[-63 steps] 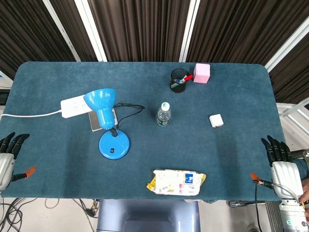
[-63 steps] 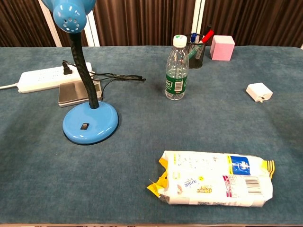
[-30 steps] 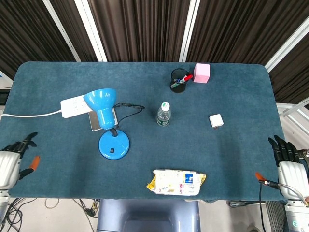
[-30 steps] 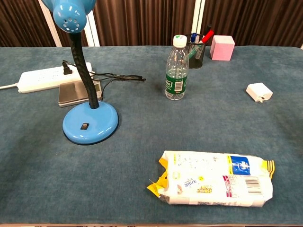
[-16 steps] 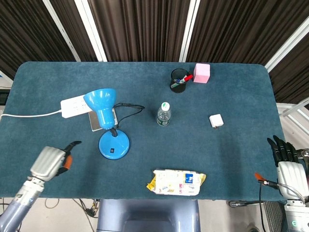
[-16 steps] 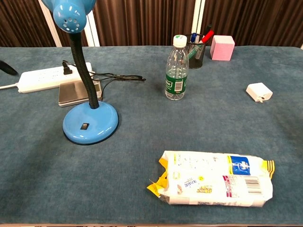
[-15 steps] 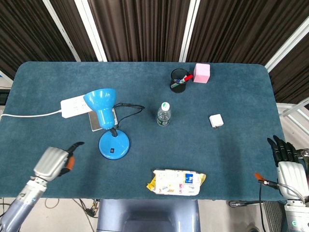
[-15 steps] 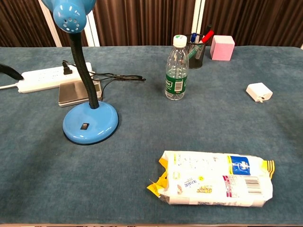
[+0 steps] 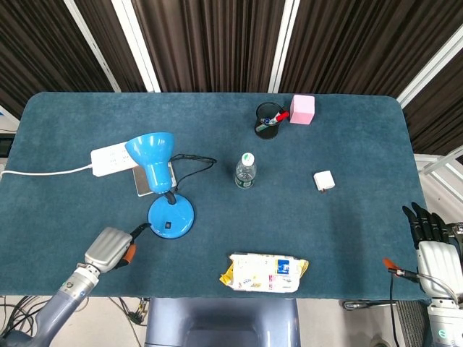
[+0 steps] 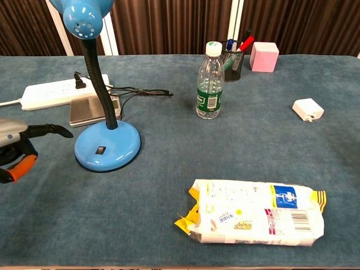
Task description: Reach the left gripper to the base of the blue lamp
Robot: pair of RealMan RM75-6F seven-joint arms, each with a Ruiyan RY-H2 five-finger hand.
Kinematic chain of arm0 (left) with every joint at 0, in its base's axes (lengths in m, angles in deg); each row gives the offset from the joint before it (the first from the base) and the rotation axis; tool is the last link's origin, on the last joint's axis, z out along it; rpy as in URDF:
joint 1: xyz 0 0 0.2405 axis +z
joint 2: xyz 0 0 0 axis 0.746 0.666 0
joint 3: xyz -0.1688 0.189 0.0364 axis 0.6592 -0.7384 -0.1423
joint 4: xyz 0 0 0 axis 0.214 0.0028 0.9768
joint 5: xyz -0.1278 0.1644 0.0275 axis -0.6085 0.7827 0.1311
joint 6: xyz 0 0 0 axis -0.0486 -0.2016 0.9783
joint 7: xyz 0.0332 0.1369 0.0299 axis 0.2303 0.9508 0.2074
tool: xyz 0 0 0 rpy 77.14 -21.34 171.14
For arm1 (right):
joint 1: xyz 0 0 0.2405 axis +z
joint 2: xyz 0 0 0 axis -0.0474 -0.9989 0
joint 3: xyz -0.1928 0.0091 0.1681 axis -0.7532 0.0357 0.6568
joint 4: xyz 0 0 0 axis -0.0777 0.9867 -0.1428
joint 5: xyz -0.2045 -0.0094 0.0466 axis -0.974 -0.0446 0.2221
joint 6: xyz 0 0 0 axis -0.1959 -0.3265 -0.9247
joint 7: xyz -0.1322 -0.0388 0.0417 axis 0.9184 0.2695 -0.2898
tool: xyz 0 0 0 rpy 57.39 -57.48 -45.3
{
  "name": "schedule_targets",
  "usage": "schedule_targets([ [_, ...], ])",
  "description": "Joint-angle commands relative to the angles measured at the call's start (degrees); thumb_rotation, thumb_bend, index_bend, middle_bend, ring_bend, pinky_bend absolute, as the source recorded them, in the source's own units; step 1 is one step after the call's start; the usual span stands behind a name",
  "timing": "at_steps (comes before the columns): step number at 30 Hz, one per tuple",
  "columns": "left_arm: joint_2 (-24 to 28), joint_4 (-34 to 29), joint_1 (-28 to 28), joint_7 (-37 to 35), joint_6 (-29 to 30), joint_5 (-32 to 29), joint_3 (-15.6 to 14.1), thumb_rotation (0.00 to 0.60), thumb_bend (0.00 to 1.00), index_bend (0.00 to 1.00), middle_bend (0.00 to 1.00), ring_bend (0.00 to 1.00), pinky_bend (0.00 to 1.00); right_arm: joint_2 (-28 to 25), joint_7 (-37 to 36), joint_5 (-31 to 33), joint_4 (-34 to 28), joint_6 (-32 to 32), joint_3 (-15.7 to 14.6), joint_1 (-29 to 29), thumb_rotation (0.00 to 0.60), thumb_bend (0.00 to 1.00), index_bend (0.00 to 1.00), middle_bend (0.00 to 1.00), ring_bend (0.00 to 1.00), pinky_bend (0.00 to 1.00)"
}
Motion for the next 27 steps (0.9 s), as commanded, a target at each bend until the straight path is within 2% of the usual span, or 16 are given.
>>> schedule_targets([
  [1,-1.06,0.66,-0.96,0.8,-0.84,-1.37,0.78,0.6,0.69,0.11,0.77,0.8,0.86,0.04,0.19,0.18,-0.04,0.06,0.06,0.03,0.6,0.11,0.01,0.02,0.04,0.0],
  [10,-3.32,1.22,-3.15,2.92,-2.34,-3.66,1.58,0.6,0.67,0.11,0.77,0.8,0.86,0.13,0.81,0.4,-0.22,0.29,0.03,0.13,0.6,0.11,0.01,0.02,0.04,0.0],
  [27,-5.97,2.34,-5.48,6.15,-4.15,-7.52,0.78,0.6,0.67,0.11,0.77,0.8,0.86,0.24,0.72,1.02,-0.41,0.14,0.25,0.0,0.6,0.11,0.01,0.02,0.04,0.0],
])
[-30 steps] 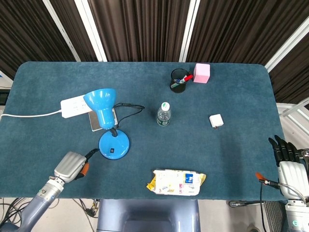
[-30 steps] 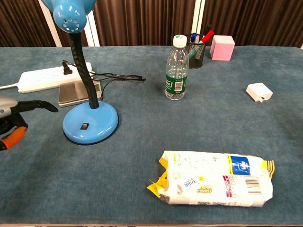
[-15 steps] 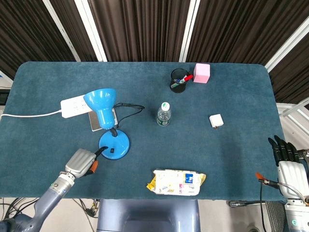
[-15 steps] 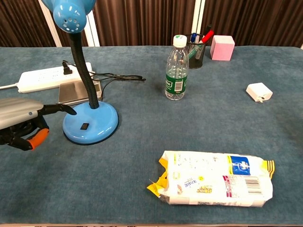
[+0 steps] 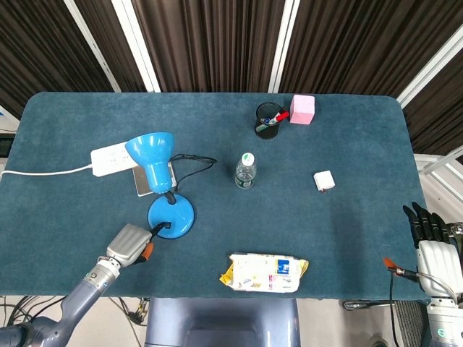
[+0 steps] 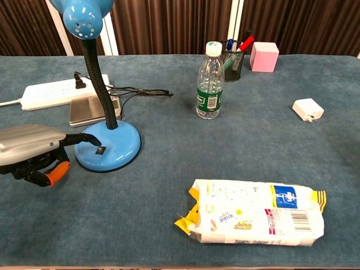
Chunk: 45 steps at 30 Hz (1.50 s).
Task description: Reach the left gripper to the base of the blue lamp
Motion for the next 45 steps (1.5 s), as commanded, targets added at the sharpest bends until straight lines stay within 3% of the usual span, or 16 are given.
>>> schedule_targets([
  [1,-0.15,-0.03,-0.16,0.32,0.06,-0.53,-0.14,0.6,0.67,0.11,0.77,0.8,0.86,-0.01,0.0,0.09,-0.05,-0.09,-0.02,-0.09,0.6,0.11,0.01,0.02,0.04,0.0],
  [29,0.22,0.2,-2.16,1.08,-0.63,-3.89,-1.0,0.6,0.65,0.11,0.75,0.79,0.86,0.16,0.29,0.69,-0.19,-0.26,0.11,-0.31,0.6,0.11,0.01,0.02,0.04,0.0],
  [31,1.41,-1.22,-1.69,1.6,1.43,-3.31,-0.69,0.6,0.59,0.11,0.71,0.75,0.83,0.18,0.28,0.75,-0.19,-0.27,0.14,-0.32,0.6,0.11,0.01,0.02,0.04,0.0],
  [32,2.24,-2.24,-1.17,1.86,3.46,-2.67,-0.26,0.6,0.54,0.11,0.66,0.69,0.77,0.18,0.27,0.73,-0.18,-0.27,0.13,-0.33,0.6,0.11,0.01,0.02,0.04,0.0],
  [35,4.25,-5.16,1.55,2.72,11.96,-0.14,1.12,0.6,0.42,0.1,0.44,0.4,0.45,0.21,0.32,0.62,-0.18,-0.2,0.07,-0.3,0.6,0.11,0.01,0.02,0.04,0.0],
  [38,5.21,-6.25,5.46,4.61,22.12,3.14,1.71,0.6,0.29,0.1,0.26,0.17,0.27,0.21,0.43,0.43,-0.27,-0.11,-0.07,-0.27,0.6,0.11,0.01,0.02,0.04,0.0],
  [41,7.59,-8.77,9.49,4.3,27.4,3.62,0.07,0.6,0.17,0.1,0.18,0.13,0.22,0.32,0.72,0.13,-0.38,-0.2,-0.24,-0.32,0.6,0.11,0.01,0.02,0.04,0.0],
  [45,13.87,-13.22,13.74,-1.58,28.72,3.29,-3.74,0.6,0.13,0.1,0.14,0.07,0.16,0.41,1.07,-0.17,-0.61,-0.29,-0.38,-0.34,0.6,0.11,0.01,0.02,0.04,0.0],
])
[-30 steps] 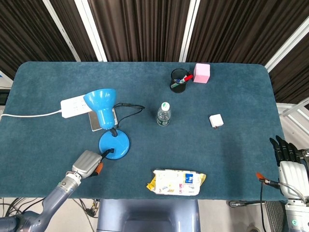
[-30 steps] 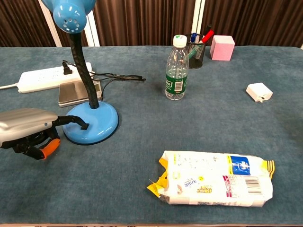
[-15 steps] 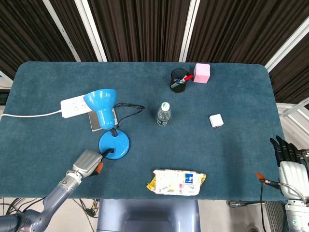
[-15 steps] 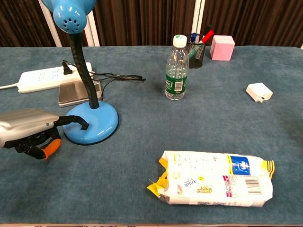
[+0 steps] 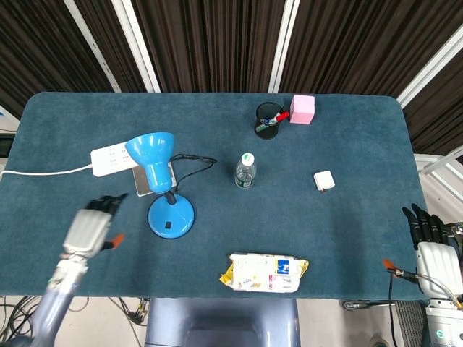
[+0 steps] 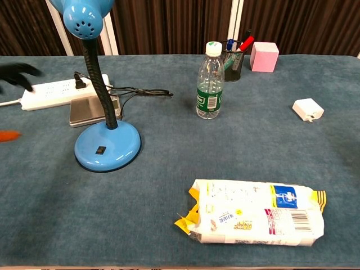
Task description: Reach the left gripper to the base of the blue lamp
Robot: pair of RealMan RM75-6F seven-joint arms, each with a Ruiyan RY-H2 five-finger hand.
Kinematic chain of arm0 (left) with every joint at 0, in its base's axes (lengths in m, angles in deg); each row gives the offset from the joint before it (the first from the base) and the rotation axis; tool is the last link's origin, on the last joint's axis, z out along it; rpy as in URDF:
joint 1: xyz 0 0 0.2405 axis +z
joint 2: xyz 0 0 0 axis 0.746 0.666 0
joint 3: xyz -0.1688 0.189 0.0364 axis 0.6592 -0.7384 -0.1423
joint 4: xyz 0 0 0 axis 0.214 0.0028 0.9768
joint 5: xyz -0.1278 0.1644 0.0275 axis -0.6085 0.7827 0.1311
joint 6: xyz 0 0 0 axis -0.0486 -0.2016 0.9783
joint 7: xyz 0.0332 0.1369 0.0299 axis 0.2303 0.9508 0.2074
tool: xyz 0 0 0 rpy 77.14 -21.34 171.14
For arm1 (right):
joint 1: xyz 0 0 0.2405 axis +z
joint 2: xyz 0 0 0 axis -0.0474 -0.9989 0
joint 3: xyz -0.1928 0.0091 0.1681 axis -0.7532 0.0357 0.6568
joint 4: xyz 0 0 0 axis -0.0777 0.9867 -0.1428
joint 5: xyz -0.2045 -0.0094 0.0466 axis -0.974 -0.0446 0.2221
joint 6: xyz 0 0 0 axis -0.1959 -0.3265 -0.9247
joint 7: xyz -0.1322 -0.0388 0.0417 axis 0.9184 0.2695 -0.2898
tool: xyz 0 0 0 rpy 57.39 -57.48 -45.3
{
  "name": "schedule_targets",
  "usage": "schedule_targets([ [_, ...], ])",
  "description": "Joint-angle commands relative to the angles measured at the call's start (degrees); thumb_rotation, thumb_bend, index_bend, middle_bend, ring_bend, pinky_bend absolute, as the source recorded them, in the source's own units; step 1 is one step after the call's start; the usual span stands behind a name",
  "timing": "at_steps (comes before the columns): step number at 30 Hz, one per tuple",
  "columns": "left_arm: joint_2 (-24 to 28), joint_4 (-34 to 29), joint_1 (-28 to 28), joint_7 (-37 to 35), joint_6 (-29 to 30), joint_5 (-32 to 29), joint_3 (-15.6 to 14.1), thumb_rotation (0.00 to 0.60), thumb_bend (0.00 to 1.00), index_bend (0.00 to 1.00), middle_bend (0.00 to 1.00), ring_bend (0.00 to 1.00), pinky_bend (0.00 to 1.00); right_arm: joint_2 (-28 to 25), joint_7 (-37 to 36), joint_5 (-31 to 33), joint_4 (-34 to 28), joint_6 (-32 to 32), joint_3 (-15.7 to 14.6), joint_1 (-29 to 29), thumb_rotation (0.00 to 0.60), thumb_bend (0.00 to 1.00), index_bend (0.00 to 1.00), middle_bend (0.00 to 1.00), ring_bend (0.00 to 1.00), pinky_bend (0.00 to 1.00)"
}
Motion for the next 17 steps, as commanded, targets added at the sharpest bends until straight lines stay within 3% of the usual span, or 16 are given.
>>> schedule_targets([
  [1,7.66,-5.07,5.47,-6.32,2.73,1.61,-3.83,0.6,0.12,0.1,0.13,0.04,0.14,0.1,0.16,-0.18,-0.04,0.12,-0.08,0.09,0.6,0.11,0.01,0.02,0.04,0.0],
  [7,14.1,-3.34,8.65,-19.87,4.55,4.58,-5.48,0.6,0.11,0.08,0.07,0.0,0.04,0.42,0.6,-0.41,0.1,0.12,-0.11,0.21,0.6,0.11,0.01,0.02,0.04,0.0],
  [17,14.28,1.4,10.39,-24.25,7.94,6.52,-3.4,0.6,0.11,0.08,0.07,0.0,0.03,0.8,0.87,-0.9,0.31,0.6,-0.46,0.43,0.6,0.11,0.01,0.02,0.04,0.0],
])
